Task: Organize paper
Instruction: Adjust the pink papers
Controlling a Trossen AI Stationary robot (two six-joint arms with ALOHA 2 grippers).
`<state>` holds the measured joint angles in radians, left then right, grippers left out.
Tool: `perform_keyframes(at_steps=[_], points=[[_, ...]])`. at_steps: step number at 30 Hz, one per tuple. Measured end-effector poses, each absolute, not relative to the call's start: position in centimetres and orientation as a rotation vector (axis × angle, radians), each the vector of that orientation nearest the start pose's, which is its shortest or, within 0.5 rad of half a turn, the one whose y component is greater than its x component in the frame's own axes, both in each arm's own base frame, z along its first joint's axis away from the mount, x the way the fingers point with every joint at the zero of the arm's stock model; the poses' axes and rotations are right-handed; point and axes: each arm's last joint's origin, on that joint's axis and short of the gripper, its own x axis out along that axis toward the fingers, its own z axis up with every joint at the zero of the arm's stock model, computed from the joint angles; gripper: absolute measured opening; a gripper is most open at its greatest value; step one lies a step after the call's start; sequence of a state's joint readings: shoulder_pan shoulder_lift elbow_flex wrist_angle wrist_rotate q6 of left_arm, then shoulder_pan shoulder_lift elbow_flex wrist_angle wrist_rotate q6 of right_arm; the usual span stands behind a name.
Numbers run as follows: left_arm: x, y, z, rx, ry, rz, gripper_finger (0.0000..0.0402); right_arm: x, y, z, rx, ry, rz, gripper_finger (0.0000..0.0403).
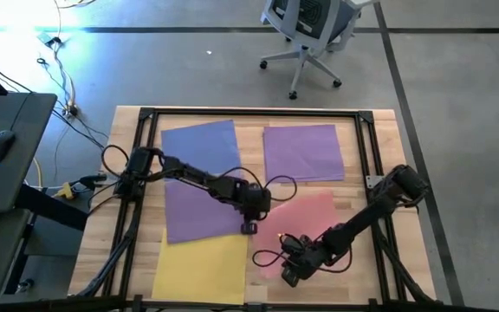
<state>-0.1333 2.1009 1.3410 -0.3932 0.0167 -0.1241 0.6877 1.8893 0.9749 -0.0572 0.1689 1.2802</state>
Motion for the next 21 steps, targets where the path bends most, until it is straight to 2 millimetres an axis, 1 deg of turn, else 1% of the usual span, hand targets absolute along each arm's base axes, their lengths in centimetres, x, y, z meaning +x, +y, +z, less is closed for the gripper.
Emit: perform_keyframes(at_steps=[5,9,13,17,21], points=[[41.5,-5.4,12.7,-0.007,1.135,-0.003,0.0,26.8,23.2,11.8,0.826,1.044,-0.15,0.0],[42.4,-4.9,13.6,0.042,1.104,0.05,0.0,26.1,23.7,11.6,0.816,1.058,-0.169,0.0],[43.1,-5.1,15.6,0.077,1.117,0.065,0.0,25.9,23.7,11.7,0.802,1.07,-0.176,0.0],[43.1,-6.2,17.4,0.084,1.164,0.041,0.0,25.6,23.5,12.5,0.795,1.061,-0.184,0.0],[42.7,-8.6,17.8,0.036,1.184,-0.08,0.0,24.5,23.1,14.7,0.818,1.066,-0.217,0.0]])
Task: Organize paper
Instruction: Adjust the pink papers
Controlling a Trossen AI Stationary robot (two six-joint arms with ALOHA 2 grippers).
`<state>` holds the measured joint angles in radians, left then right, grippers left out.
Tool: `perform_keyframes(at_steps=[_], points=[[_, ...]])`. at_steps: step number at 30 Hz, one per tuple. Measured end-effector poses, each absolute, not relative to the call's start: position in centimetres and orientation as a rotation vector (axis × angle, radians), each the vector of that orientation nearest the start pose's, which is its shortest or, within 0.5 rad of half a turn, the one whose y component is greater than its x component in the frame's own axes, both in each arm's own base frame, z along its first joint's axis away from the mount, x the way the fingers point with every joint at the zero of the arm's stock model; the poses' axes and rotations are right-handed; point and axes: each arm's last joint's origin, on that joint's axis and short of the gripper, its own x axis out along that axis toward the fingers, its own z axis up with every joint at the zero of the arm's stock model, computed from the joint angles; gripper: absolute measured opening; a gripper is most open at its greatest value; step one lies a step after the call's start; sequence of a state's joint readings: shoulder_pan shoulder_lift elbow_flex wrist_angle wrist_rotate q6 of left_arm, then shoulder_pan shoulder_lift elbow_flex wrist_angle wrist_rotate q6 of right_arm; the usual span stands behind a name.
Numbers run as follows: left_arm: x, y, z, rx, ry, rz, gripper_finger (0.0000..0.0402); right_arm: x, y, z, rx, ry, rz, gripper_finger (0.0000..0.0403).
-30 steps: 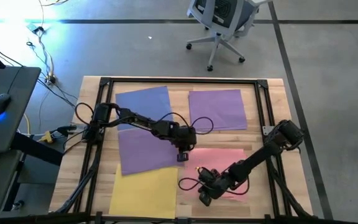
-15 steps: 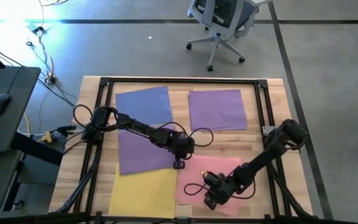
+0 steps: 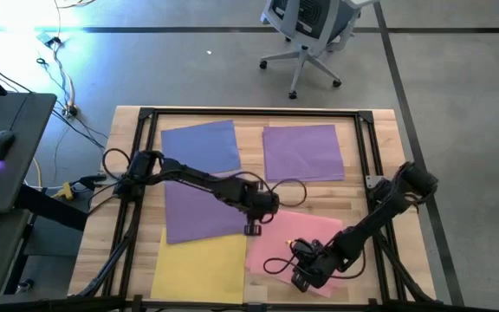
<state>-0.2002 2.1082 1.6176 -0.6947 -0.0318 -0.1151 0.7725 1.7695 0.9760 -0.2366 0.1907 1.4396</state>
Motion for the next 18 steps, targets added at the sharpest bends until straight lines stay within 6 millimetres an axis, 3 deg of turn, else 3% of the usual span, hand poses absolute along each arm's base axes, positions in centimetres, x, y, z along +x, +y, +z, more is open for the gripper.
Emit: perform_keyframes(at_steps=[3,7,11,14,18], points=[[42.2,-10.6,17.7,0.011,1.198,-0.167,0.0,23.1,23.6,16.5,0.896,1.103,-0.189,0.0],[42.1,-12.7,17.9,0.048,1.152,-0.194,0.0,21.9,26.1,17.5,0.968,1.052,-0.045,0.0],[43.5,-13.4,18.8,0.009,0.962,-0.202,0.0,21.3,28.1,15.8,0.968,1.07,0.022,0.0],[44.7,-13.2,19.1,-0.023,0.844,-0.207,0.0,21.0,28.5,14.1,0.965,1.158,-0.014,0.0],[45.1,-12.6,17.1,-0.044,0.91,-0.222,0.0,20.1,28.0,13.1,0.954,1.252,-0.149,0.0]])
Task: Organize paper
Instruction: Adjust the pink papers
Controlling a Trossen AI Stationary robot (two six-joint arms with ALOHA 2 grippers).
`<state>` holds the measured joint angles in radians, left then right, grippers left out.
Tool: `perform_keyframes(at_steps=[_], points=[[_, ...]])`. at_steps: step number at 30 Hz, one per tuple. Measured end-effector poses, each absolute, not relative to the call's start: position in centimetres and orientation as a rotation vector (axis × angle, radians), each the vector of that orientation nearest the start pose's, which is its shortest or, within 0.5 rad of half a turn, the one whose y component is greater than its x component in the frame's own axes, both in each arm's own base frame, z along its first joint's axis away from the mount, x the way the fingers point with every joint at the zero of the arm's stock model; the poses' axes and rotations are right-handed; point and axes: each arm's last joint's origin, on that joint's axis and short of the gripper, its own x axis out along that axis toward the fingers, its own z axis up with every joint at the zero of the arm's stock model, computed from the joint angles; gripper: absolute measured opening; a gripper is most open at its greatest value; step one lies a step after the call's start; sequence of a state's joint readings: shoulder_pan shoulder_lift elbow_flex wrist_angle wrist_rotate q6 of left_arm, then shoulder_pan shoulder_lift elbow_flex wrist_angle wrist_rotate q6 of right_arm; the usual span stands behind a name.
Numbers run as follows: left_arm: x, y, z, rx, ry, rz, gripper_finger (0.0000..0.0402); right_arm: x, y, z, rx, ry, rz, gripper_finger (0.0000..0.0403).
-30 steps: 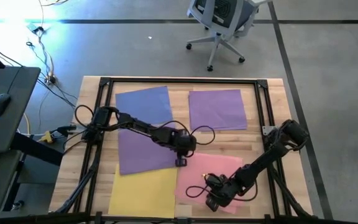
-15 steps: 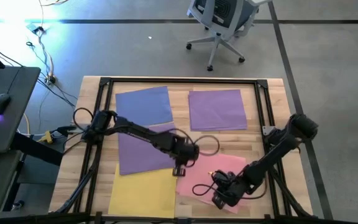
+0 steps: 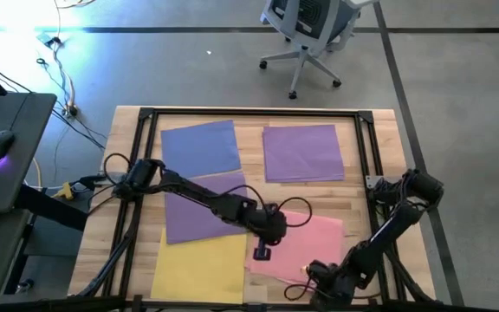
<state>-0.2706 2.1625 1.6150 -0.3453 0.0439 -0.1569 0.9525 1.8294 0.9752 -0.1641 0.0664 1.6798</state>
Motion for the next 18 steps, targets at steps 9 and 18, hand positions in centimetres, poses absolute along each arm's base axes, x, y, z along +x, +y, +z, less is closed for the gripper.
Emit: perform_keyframes(at_steps=[9,18], points=[[43.8,-12.4,15.7,0.006,1.093,-0.216,0.0,17.3,27.4,14.1,0.818,1.442,-0.47,0.0],[41.8,-14.1,15.3,0.055,1.251,-0.245,0.0,16.1,28.1,17.2,0.786,1.45,-0.688,0.0]])
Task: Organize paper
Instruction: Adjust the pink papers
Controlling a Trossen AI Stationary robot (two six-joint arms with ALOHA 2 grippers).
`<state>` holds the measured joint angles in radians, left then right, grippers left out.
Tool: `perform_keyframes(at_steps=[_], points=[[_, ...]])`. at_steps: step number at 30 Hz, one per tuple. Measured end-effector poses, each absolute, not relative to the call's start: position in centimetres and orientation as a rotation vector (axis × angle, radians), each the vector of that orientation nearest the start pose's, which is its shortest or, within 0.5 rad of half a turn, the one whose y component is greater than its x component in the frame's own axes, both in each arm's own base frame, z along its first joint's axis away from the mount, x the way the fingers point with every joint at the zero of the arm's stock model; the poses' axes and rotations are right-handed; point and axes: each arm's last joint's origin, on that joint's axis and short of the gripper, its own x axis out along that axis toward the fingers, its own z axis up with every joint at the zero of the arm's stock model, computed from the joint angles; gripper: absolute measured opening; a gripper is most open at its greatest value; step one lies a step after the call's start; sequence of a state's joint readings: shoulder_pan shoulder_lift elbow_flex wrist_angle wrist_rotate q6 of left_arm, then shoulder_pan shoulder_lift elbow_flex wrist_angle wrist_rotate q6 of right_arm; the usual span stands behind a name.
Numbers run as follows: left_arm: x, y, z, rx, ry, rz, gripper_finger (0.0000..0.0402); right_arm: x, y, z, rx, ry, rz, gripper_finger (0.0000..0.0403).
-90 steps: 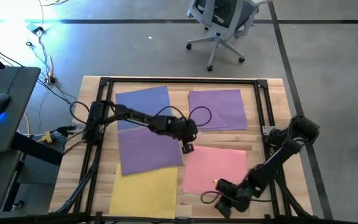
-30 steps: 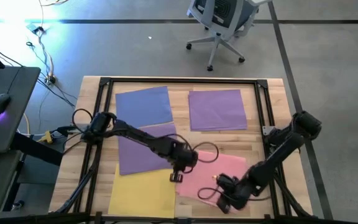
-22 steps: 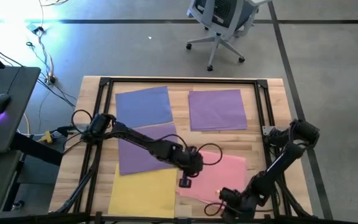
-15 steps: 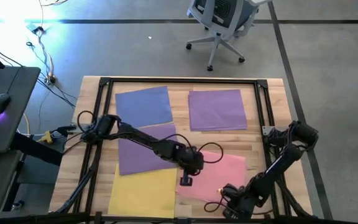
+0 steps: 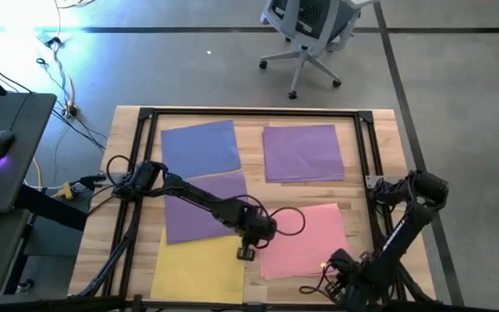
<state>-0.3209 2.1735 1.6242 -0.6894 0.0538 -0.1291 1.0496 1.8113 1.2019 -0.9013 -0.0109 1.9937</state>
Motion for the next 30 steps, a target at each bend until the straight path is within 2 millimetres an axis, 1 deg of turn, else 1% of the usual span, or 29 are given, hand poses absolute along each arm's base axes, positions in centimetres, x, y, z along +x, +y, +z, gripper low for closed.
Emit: perform_keyframes(at_steps=[2,5,7,9,11,14,17,21,23,24,27,30], points=[[41.3,-14.6,14.9,0.046,1.277,-0.282,0.0,15.8,28.1,17.5,0.832,1.454,-0.778,0.0],[40.7,-15.5,14.2,0.057,1.284,-0.305,0.0,14.6,27.4,17.3,0.863,1.479,-1.01,0.0],[40.5,-16.0,13.9,0.062,1.267,-0.306,0.0,14.1,26.9,17.0,0.831,1.497,-1.081,0.0],[40.4,-16.1,13.6,0.051,1.249,-0.307,0.0,14.1,26.3,16.4,0.819,1.501,-1.116,0.0],[40.4,-16.1,13.4,0.035,1.238,-0.302,0.0,14.0,25.8,15.5,0.813,1.491,-1.118,0.0],[40.4,-15.8,13.0,0.012,1.226,-0.284,0.0,14.2,25.9,14.1,0.882,1.513,-1.041,0.0],[40.6,-15.3,12.9,-0.007,1.219,-0.276,0.0,14.2,25.8,13.5,0.922,1.509,-0.991,0.0],[41.0,-14.9,12.9,-0.02,1.202,-0.266,0.0,14.3,25.9,13.8,0.888,1.501,-0.947,0.0],[41.1,-14.7,12.9,-0.037,1.196,-0.253,0.0,14.6,26.1,14.4,0.866,1.471,-0.898,0.0],[41.2,-14.7,12.9,-0.045,1.193,-0.245,0.0,14.6,26.1,14.9,0.868,1.466,-0.905,0.0],[41.2,-14.7,12.9,-0.064,1.194,-0.221,0.0,14.2,25.5,15.4,0.842,1.426,-1.038,0.0],[41.2,-14.7,13.1,-0.099,1.204,-0.217,0.0,14.0,25.0,15.2,0.817,1.446,-1.095,0.0]])
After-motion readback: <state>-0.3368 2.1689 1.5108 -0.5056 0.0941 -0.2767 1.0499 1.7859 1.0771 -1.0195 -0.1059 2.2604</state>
